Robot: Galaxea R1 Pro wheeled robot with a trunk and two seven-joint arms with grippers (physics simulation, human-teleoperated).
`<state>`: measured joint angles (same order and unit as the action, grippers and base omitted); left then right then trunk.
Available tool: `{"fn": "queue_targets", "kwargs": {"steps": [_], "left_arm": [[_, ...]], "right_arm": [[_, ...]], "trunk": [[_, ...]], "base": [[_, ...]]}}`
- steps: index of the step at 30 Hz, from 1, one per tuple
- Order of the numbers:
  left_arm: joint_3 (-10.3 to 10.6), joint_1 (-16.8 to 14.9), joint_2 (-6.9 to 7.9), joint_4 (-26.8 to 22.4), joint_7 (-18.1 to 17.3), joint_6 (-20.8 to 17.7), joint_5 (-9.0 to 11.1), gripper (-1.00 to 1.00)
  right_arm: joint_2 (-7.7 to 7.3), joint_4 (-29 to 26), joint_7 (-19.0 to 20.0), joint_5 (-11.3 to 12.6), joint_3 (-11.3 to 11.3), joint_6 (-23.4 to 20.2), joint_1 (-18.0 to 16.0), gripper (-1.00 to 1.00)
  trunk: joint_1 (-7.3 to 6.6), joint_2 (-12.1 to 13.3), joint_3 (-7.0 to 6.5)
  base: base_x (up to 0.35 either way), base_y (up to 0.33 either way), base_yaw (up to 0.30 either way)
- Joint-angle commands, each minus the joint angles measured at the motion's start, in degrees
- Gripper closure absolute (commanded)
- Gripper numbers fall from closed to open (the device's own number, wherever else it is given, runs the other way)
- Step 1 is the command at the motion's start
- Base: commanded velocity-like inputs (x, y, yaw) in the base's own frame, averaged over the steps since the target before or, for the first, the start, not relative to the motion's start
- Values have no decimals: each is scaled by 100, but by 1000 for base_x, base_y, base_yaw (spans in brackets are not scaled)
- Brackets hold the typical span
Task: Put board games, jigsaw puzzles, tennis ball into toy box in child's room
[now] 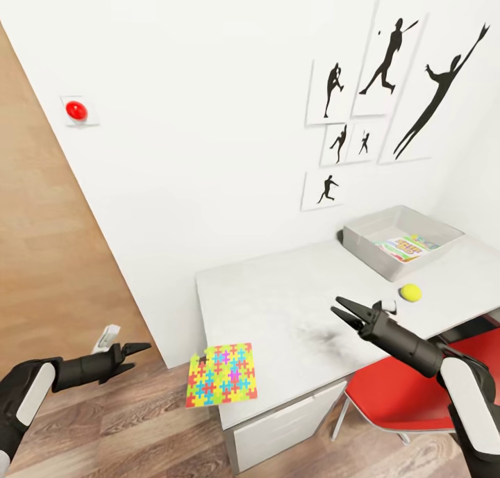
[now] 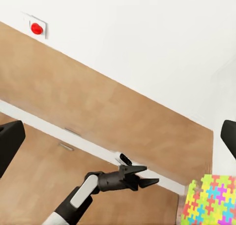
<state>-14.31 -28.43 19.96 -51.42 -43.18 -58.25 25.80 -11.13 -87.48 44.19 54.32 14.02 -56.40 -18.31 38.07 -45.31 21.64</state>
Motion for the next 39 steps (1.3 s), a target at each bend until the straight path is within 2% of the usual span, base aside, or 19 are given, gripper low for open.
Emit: {"fn": "queue_targets", "kwargs": {"steps": [1,6,13,17,20,24,31,39], "left_arm": [[-8,-5,-5,0,5,-20,-22,-100],[-6,-11,-9,6,136,-17,-26,-100],[27,-13,-18,24,81,-45,-16,-100],[308,-13,-18,23,-55,-69,-2,-100],[819,-13,-24,19,-333,-70,3,-100],[1260,-13,-20,27,-534,-63,7,-100],[1405,-13,-62,35,-591,-58,-1,-100],[1453,-13,-162,36,-595,-69,-4,-100]], "right_arm": [[1,-50,38,-15,5,-39,24,-100],[5,-195,73,-22,11,-127,142,-100],[6,-193,47,-34,6,-122,159,-100],[7,-191,40,-35,5,-118,160,-100],[6,-191,35,-36,7,-111,160,-100],[8,-191,30,-36,6,-96,161,-100],[14,-191,28,-36,4,-68,161,-100],[6,-191,33,-36,12,-57,161,-100]], "trunk": [[24,-47,25],[133,-248,115],[287,-528,241],[375,-689,313],[441,-809,366],[529,-970,438],[682,-1250,564],[682,-1250,564]], "base": [[0,0,0],[0,0,0],[0,0,0],[0,0,0],[0,0,0],[0,0,0],[0,0,0],[0,0,0]]}}
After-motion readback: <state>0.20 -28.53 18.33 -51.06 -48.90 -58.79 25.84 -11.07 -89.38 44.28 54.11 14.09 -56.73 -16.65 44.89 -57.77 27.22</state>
